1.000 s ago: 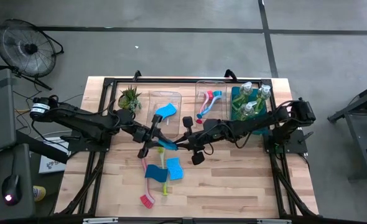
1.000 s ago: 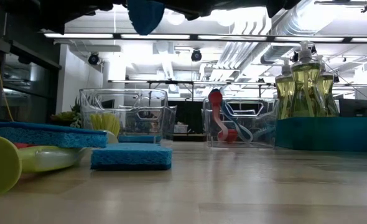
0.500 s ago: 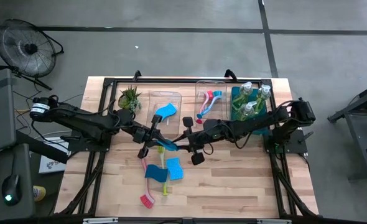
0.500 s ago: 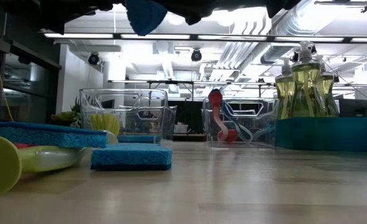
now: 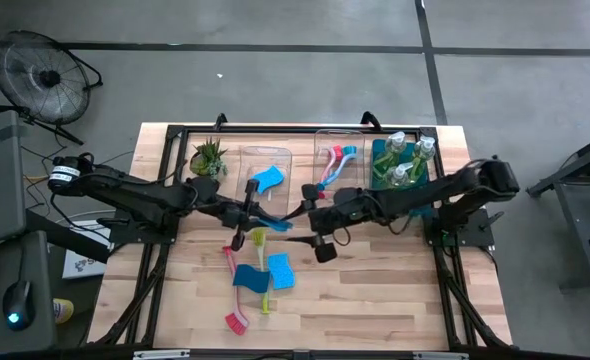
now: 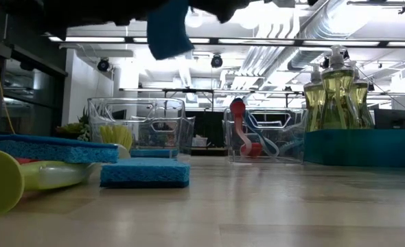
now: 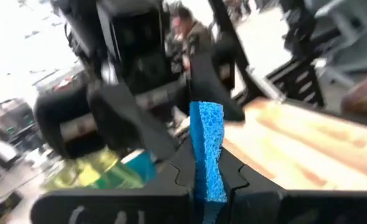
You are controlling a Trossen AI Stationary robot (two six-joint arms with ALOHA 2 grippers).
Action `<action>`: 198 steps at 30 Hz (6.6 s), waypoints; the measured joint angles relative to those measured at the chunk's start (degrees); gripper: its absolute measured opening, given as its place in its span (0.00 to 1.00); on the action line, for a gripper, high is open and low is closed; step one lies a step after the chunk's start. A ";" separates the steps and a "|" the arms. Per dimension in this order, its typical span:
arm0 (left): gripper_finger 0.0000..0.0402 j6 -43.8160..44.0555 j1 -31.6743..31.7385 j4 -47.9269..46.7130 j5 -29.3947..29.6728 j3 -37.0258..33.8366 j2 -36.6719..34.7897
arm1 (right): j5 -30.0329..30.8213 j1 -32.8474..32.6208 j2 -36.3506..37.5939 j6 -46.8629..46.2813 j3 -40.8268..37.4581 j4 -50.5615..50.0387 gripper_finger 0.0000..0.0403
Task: Pick & Place Kitchen Sink Supplies
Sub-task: Put the bottom blue dishwashing sponge into the left transparent bin, then put the left blue dishwashing sponge into the left transparent bin
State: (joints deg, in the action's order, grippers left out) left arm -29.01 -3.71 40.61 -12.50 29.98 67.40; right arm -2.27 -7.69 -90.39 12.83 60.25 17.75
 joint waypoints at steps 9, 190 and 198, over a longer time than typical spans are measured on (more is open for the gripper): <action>0.02 -3.74 2.13 -4.51 2.89 -0.02 -0.39 | 8.46 -2.61 9.19 -0.41 0.04 -14.38 0.59; 0.90 35.34 -29.76 -71.57 24.89 24.52 22.85 | 49.68 -41.85 14.30 -65.48 -20.79 -30.70 0.59; 0.90 35.41 -29.68 -70.60 20.84 24.52 24.33 | 49.36 -41.87 14.28 -65.47 -20.79 -30.88 0.59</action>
State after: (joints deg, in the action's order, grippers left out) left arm 6.40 -33.39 -29.99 8.34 54.50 91.72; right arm 47.09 -49.56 -76.12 -52.64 39.46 -13.13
